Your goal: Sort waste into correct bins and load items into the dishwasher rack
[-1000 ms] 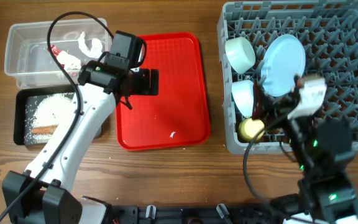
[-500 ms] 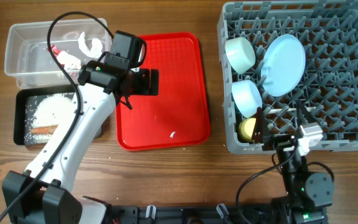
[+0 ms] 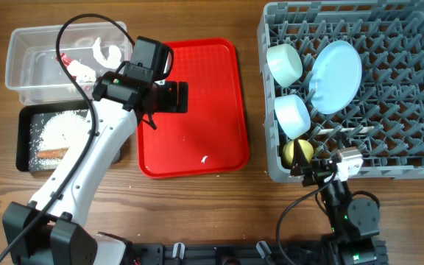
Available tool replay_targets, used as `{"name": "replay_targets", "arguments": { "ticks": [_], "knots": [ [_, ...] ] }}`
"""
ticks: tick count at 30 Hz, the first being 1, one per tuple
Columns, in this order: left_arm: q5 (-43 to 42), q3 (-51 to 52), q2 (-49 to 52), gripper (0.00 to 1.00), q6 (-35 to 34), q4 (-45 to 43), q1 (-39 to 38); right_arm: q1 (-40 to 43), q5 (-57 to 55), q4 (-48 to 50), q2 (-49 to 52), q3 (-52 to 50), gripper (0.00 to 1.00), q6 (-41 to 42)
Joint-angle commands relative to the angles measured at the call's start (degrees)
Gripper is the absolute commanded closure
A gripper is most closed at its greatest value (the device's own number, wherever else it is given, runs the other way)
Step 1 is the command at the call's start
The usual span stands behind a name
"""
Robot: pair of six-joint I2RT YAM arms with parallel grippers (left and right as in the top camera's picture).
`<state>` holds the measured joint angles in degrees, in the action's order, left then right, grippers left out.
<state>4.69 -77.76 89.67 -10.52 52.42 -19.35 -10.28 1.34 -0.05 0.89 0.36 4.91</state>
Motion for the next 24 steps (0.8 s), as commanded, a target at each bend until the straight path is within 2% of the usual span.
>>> {"name": "replay_targets", "arguments": {
  "ticks": [1,21,24],
  "knots": [
    [0.74,-0.57,-0.52,0.00,1.11,-0.15,-0.20,0.28,2.60,0.20,-0.55,-0.07,0.00,2.75],
    [0.76,-0.57,-0.52,0.00,1.14,-0.11,-0.20,0.28,2.58,0.17,-0.24,-0.07,0.00,2.75],
    [0.74,-0.55,-2.91,0.00,1.11,-0.13,-0.42,0.28,2.58,0.17,-0.24,-0.07,0.00,2.73]
  ]
}}
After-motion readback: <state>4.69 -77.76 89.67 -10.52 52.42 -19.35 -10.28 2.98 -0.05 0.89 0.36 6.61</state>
